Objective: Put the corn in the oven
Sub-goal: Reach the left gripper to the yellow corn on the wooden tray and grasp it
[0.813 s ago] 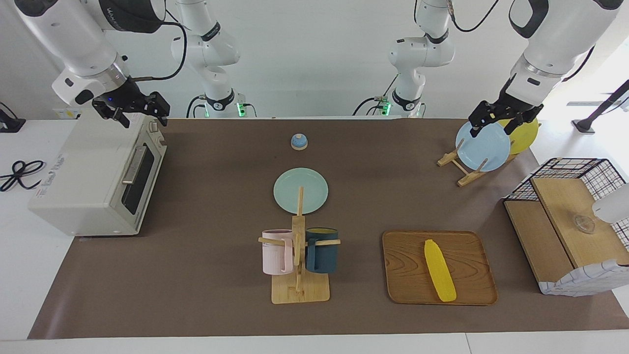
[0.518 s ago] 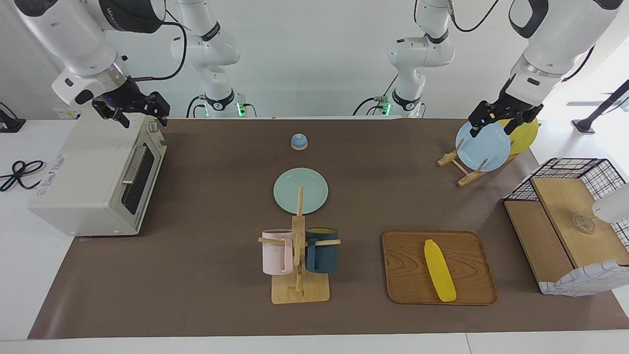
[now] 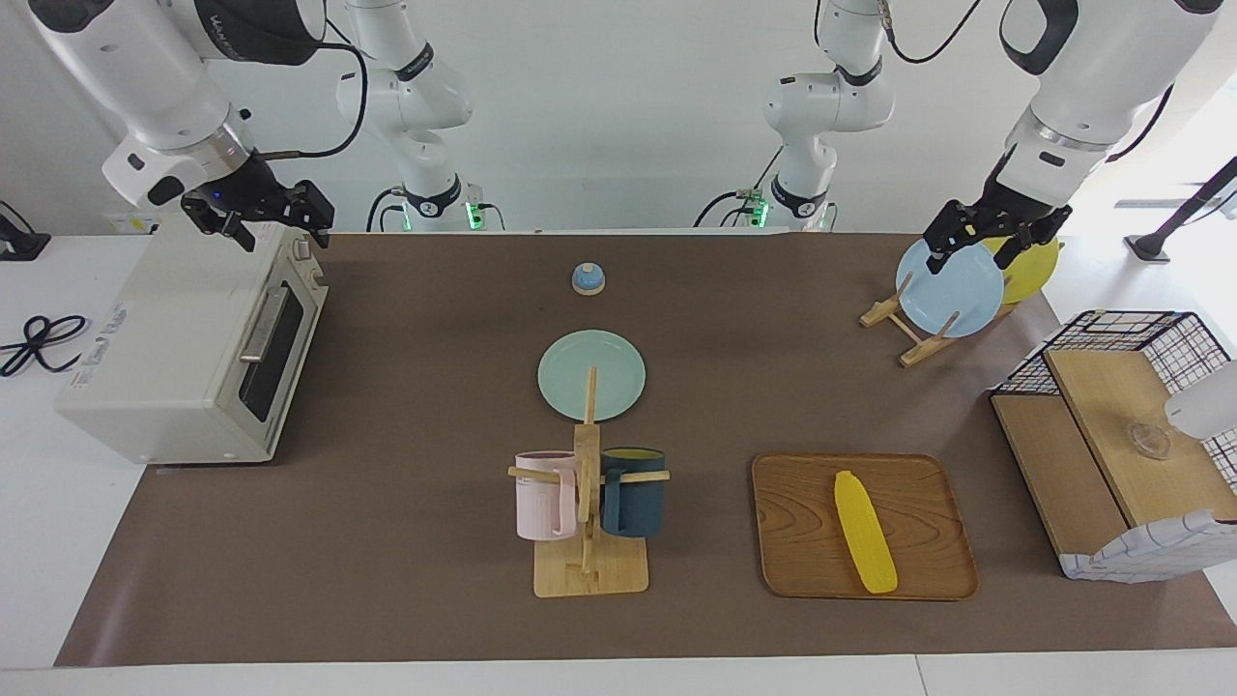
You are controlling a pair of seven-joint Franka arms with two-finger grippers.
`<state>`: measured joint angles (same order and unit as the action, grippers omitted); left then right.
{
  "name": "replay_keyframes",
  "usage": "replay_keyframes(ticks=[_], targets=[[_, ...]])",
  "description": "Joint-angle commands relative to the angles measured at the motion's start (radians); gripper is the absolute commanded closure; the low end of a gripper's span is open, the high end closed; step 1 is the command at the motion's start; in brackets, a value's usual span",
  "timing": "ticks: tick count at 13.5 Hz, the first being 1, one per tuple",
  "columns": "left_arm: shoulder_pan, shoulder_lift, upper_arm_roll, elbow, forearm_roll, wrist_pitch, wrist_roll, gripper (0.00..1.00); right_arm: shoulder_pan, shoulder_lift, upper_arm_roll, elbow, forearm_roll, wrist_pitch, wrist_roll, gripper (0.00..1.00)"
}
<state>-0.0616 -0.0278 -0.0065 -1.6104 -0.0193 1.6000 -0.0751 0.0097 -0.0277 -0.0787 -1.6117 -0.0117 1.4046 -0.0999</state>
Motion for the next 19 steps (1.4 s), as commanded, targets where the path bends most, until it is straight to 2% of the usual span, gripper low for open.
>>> replay_keyframes(ticks=[1, 3, 5, 6, 7, 8, 9, 12, 13, 19], targets=[[-0.012, 0.032, 0.003, -0.016, -0.004, 0.047, -0.003, 0.00, -0.008, 0.000, 0.002, -0.001, 0.025, 0.002, 0.011, 0.00], [-0.021, 0.100, 0.003, 0.007, -0.014, 0.084, -0.002, 0.00, -0.008, 0.002, 0.003, -0.001, 0.025, 0.001, 0.006, 0.00], [-0.039, 0.210, 0.003, 0.064, -0.016, 0.098, -0.002, 0.00, -0.007, 0.000, 0.004, -0.010, 0.033, 0.014, 0.005, 0.00], [-0.052, 0.294, 0.003, 0.131, -0.018, 0.098, -0.003, 0.00, -0.004, -0.014, 0.004, -0.039, 0.033, 0.054, -0.007, 0.41], [-0.062, 0.372, 0.003, 0.198, -0.018, 0.101, -0.003, 0.00, -0.007, -0.029, 0.004, -0.084, 0.033, 0.110, -0.024, 0.77], [-0.067, 0.449, 0.003, 0.271, -0.018, 0.104, -0.003, 0.00, -0.010, -0.056, 0.004, -0.144, 0.033, 0.149, -0.082, 1.00], [-0.067, 0.512, 0.003, 0.318, -0.016, 0.116, -0.002, 0.00, -0.010, -0.076, 0.002, -0.195, 0.027, 0.172, -0.104, 1.00], [-0.082, 0.694, 0.005, 0.430, -0.014, 0.234, -0.003, 0.00, -0.022, -0.127, 0.000, -0.356, -0.025, 0.344, -0.107, 1.00], [-0.075, 0.731, 0.005, 0.455, -0.016, 0.259, -0.002, 0.00, -0.030, -0.126, 0.000, -0.367, -0.051, 0.359, -0.107, 1.00], [-0.078, 0.793, 0.005, 0.454, -0.082, 0.426, -0.002, 0.00, -0.143, -0.049, 0.000, -0.375, -0.063, 0.471, -0.196, 1.00]])
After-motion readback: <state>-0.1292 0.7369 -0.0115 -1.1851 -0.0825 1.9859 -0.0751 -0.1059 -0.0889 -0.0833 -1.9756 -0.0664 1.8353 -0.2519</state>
